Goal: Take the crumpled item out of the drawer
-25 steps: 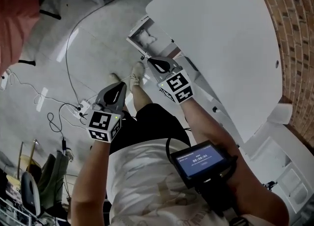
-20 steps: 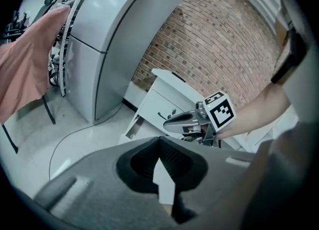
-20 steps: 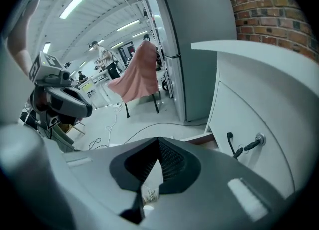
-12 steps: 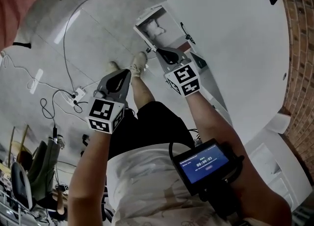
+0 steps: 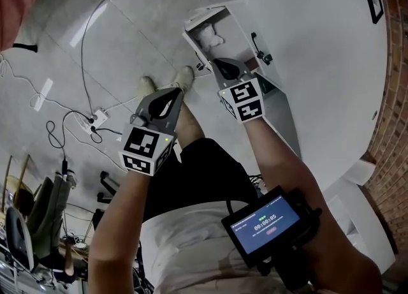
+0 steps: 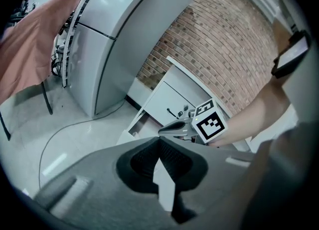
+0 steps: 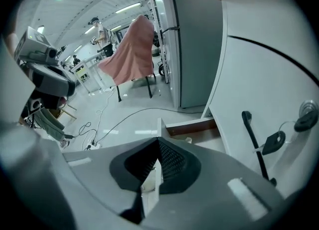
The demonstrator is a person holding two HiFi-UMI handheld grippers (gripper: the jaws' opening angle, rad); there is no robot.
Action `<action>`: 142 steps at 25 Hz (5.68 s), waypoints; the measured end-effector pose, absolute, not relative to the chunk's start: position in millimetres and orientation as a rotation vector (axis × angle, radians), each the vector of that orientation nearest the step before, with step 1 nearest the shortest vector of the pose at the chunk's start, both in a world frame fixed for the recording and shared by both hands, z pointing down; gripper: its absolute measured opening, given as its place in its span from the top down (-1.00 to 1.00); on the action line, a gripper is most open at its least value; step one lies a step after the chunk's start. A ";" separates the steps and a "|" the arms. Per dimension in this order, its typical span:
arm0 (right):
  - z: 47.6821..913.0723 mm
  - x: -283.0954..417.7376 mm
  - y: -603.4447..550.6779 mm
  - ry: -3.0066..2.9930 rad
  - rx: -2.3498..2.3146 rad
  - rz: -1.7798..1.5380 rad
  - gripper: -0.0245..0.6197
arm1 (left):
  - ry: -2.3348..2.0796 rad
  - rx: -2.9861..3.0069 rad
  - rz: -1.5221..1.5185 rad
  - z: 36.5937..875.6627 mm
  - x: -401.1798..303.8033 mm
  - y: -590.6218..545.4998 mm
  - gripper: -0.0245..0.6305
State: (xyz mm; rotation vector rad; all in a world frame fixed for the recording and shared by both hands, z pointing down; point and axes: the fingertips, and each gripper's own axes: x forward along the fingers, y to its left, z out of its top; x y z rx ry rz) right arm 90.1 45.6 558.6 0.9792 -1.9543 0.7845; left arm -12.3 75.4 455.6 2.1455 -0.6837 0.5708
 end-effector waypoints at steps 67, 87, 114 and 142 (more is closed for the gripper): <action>741.0 147.3 -10.0 -1.576 0.961 0.790 0.90 | -0.706 2.080 0.580 543.6 -51.0 77.2 0.92; 639.2 141.6 -1.6 -1.662 1.290 0.735 0.90 | -0.622 2.179 0.636 493.9 -68.6 99.1 0.92; 447.9 110.0 64.0 -1.868 1.470 0.795 0.90 | -0.551 2.319 0.661 370.9 -69.0 107.9 0.92; 227.4 130.7 85.3 -2.085 1.701 0.534 0.90 | -0.691 2.502 0.521 226.3 -99.0 77.6 0.92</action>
